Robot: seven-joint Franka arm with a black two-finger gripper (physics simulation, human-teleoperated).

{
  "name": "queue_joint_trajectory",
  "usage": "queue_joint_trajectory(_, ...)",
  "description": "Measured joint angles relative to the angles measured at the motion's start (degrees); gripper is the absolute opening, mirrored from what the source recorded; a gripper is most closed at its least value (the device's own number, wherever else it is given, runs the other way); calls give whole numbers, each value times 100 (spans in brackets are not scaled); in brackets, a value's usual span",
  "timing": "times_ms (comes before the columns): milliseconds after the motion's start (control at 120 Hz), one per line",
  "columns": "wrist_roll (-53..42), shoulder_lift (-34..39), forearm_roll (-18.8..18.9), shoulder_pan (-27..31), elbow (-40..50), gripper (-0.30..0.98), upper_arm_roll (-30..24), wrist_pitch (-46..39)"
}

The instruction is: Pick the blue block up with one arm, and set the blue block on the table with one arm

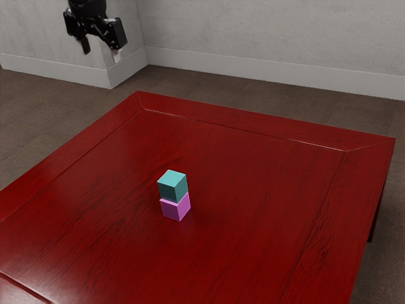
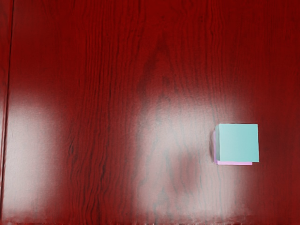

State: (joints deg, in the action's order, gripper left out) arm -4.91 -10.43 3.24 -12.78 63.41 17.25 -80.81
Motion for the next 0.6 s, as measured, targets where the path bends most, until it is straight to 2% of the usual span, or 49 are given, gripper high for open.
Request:
queue_joint_trajectory(250,64,-12,25,40,345,69,-19,59)
queue_joint_trajectory(333,127,741,-40,-21,2276,69,-69,-505)
queue_joint_trajectory(425,201,1282,-406,53,3801,69,-96,-1235)
queue_joint_trajectory(500,288,1435,-551,-58,4489,69,-106,-1812)
queue_joint_trajectory(600,430,1396,-645,-722,4749,69,-125,-2317)
